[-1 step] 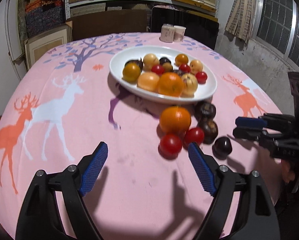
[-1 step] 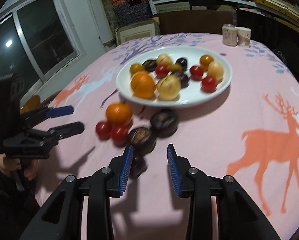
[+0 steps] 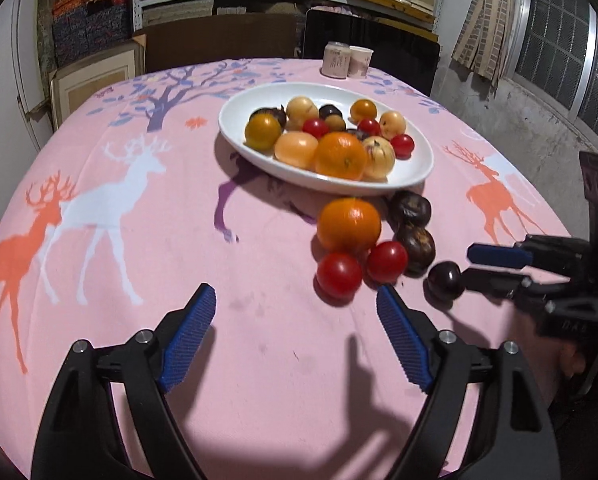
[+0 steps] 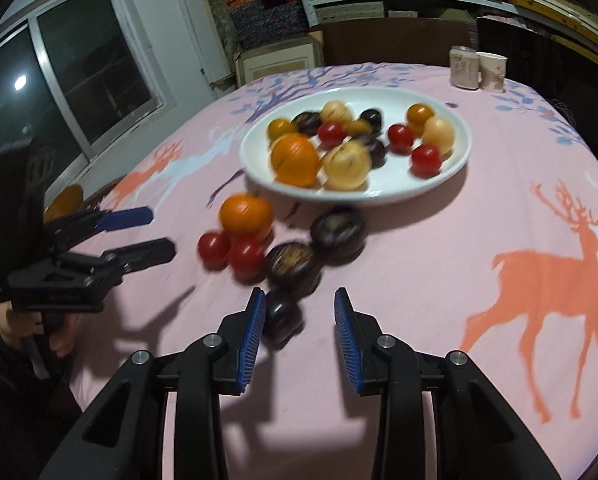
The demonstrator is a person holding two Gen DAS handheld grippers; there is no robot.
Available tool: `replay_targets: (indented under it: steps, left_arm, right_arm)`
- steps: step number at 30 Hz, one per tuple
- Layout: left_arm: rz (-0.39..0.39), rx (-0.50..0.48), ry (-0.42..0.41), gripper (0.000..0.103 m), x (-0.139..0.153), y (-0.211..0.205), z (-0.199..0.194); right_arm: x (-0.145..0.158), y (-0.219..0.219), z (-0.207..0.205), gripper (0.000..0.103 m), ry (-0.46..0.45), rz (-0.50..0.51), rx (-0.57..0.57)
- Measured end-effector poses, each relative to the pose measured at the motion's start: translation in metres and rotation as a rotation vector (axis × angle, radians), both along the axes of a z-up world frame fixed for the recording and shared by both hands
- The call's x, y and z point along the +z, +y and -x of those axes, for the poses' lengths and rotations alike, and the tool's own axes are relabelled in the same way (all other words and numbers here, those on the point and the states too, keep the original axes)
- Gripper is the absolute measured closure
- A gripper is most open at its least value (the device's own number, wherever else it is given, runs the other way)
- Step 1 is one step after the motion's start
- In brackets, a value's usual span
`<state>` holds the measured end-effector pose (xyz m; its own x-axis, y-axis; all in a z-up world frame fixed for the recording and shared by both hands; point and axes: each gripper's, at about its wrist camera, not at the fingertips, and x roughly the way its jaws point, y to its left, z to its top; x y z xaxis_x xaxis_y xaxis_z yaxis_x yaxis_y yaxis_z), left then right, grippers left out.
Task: Organize fruits
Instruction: 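Carry the orange and small fruit over the plate and open both tools to release, then grasp a red tomato with the left tool while the right tool grasps a dark mangosteen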
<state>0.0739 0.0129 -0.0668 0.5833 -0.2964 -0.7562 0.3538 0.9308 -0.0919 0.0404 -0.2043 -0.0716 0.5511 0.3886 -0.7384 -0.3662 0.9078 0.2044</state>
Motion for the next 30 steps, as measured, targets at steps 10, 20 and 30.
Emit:
replay_targets:
  steps: [10, 20, 30]
  left_arm:
    - [-0.056, -0.038, -0.008, 0.023, -0.006, -0.019, 0.012]
    - [-0.180, -0.032, 0.001, 0.025, -0.018, -0.045, -0.013]
    - [-0.132, -0.057, 0.029, 0.055, -0.020, -0.043, -0.023]
  right_arm:
    - [-0.013, 0.016, -0.008, 0.069, 0.028, 0.040, -0.025]
    - [-0.008, -0.020, 0.003, 0.072, -0.009, -0.123, -0.095]
    - [-0.008, -0.018, 0.003, 0.071, -0.005, -0.130, -0.083]
